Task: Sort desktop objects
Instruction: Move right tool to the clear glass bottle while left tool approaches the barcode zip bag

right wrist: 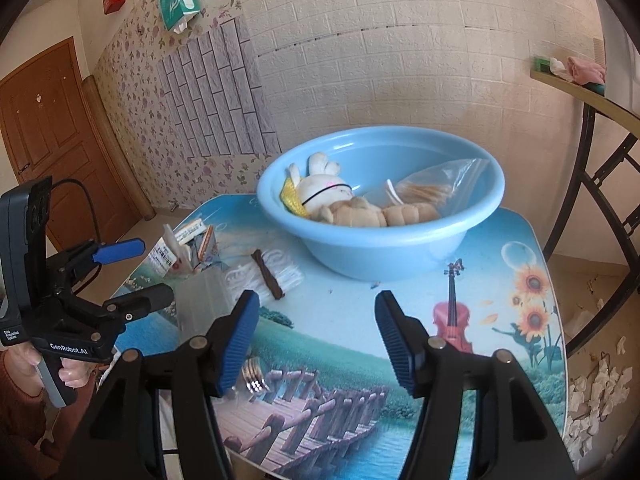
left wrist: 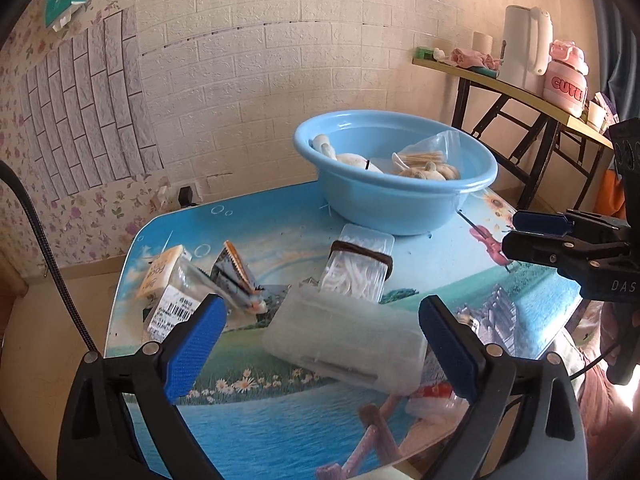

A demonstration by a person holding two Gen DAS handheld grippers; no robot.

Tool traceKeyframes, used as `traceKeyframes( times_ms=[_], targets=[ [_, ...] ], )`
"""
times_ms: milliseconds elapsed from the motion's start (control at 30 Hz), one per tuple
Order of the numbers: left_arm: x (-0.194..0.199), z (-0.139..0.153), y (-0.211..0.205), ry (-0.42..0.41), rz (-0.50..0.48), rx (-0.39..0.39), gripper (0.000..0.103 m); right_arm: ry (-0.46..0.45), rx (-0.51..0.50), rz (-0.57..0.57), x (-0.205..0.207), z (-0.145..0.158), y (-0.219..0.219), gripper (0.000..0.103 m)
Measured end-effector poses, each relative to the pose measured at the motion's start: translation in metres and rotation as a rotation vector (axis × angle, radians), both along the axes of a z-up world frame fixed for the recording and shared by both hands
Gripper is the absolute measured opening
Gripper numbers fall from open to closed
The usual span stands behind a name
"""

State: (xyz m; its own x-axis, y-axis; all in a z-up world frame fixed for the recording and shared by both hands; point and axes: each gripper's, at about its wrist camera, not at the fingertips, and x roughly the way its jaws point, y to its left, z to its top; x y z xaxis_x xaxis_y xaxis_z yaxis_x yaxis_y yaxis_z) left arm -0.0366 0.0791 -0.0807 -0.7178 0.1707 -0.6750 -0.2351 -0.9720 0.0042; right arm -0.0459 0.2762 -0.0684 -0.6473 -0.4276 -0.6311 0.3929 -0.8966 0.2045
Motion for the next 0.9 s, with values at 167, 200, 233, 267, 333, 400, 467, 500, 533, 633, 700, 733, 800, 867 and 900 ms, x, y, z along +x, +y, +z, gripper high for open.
traceKeyframes(
  times_ms=[167, 200, 233, 267, 333, 400, 467, 500, 533, 633, 700, 733, 800, 867, 900],
  targets=[
    [0.014, -0.013, -0.014, -0.032, 0.03, 0.013, 0.1, -0.026, 0.019, 0.062, 0.019, -0.01, -0.016, 0.091],
    [0.015, -0.016, -0.017, -0.039, 0.036, 0.017, 0.1, -0.034, 0.02, 0.084, 0.022, -0.013, -0.02, 0.095],
    [0.016, -0.018, -0.019, -0.047, 0.041, 0.023, 0.1, -0.048, 0.019, 0.111, 0.025, -0.016, -0.025, 0.098],
    [0.018, -0.02, -0.022, -0.054, 0.047, 0.026, 0.1, -0.062, 0.019, 0.139, 0.028, -0.018, -0.03, 0.099],
    [0.022, -0.023, -0.024, -0.064, 0.058, 0.027, 0.1, -0.067, 0.048, 0.171, 0.032, -0.024, -0.04, 0.101],
    [0.024, -0.026, -0.028, -0.069, 0.068, 0.022, 0.1, -0.058, 0.097, 0.182, 0.036, -0.03, -0.05, 0.101],
    [0.026, -0.028, -0.035, -0.068, 0.085, 0.019, 0.1, -0.067, 0.11, 0.198, 0.036, -0.034, -0.056, 0.101],
    [0.026, -0.028, -0.039, -0.066, 0.097, 0.021, 0.1, -0.07, 0.105, 0.207, 0.036, -0.035, -0.056, 0.101],
    [0.026, -0.027, -0.043, -0.065, 0.112, 0.025, 0.1, -0.072, 0.102, 0.216, 0.036, -0.036, -0.058, 0.101],
    [0.023, -0.027, -0.059, -0.062, 0.158, 0.04, 0.1, -0.067, 0.121, 0.234, 0.037, -0.038, -0.062, 0.101],
    [0.02, -0.028, -0.071, -0.064, 0.185, 0.038, 0.1, -0.069, 0.133, 0.238, 0.036, -0.041, -0.065, 0.101],
    [0.018, -0.029, -0.076, -0.061, 0.199, 0.031, 0.1, -0.073, 0.136, 0.238, 0.035, -0.042, -0.066, 0.101],
    [0.012, -0.032, -0.087, -0.055, 0.219, 0.022, 0.1, -0.083, 0.14, 0.238, 0.033, -0.044, -0.067, 0.101],
    [0.004, -0.036, -0.099, -0.061, 0.237, 0.025, 0.1, -0.088, 0.152, 0.236, 0.031, -0.048, -0.069, 0.101],
    [-0.001, -0.039, -0.105, -0.068, 0.247, 0.027, 0.1, -0.091, 0.16, 0.233, 0.03, -0.049, -0.07, 0.101]
  ],
)
